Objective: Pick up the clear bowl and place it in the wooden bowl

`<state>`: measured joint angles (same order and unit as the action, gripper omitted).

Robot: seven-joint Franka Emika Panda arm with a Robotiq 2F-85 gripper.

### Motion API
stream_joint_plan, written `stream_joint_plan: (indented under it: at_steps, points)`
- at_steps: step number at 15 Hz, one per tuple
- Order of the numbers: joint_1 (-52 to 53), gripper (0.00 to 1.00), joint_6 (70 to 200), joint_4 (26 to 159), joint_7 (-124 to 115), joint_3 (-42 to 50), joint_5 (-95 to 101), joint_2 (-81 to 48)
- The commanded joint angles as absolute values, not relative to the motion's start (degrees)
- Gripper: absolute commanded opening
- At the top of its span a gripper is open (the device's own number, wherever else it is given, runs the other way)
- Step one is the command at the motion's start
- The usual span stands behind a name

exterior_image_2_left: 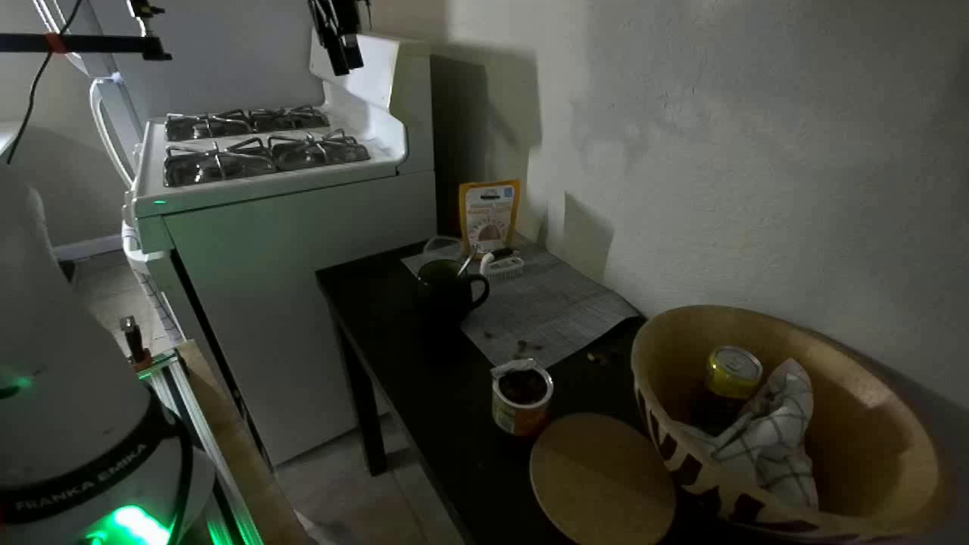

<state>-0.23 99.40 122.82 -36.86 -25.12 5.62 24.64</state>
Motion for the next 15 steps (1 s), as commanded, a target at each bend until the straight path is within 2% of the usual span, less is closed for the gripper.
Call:
stream_joint_plan:
  at_steps: [1,9,15]
  points:
    - [2.4,1.0,99.2,122.7,-37.8,-23.0,6.7,24.1]
    - [2.7,1.0,116.2,128.5,-36.8,-16.5,2.3,16.2]
    - [2.2,1.0,118.2,126.5,-38.6,-12.9,7.1,2.5]
